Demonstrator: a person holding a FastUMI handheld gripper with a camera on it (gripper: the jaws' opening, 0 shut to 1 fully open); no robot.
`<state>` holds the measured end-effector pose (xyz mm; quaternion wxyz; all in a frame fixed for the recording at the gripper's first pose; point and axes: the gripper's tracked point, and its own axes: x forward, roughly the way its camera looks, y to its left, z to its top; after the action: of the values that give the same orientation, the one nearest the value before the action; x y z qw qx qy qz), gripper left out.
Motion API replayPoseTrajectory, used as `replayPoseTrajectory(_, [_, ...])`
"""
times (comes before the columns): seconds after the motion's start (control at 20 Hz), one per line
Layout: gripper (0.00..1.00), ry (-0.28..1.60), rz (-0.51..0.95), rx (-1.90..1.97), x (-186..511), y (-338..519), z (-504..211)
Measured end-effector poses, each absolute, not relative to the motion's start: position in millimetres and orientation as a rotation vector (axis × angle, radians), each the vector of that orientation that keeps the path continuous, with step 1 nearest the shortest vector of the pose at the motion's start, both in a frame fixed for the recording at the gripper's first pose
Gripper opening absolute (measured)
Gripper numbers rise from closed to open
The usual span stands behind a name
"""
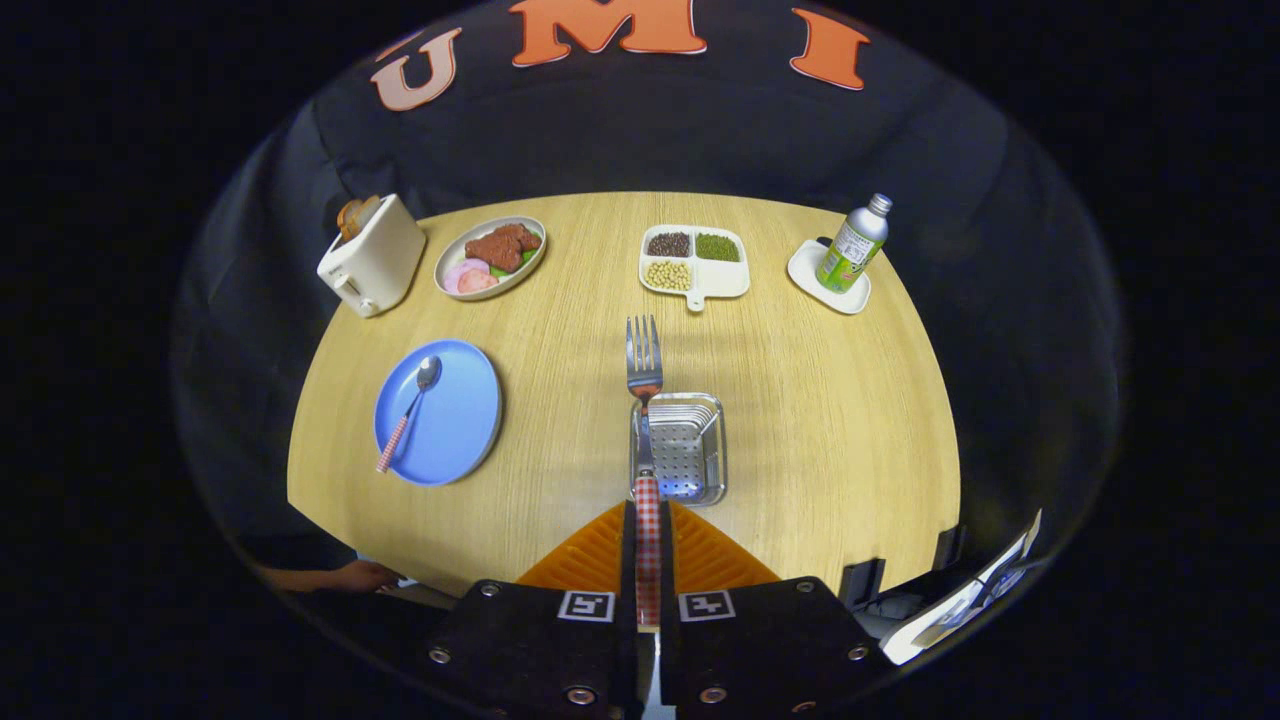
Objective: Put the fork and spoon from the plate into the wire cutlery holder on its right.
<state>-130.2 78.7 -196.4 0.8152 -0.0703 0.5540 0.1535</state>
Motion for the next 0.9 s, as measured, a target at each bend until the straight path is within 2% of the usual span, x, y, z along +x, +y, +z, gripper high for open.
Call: replayPoseTrajectory(0.9, [0.09, 1.644, 0.463, -0.241, -147, 53, -237])
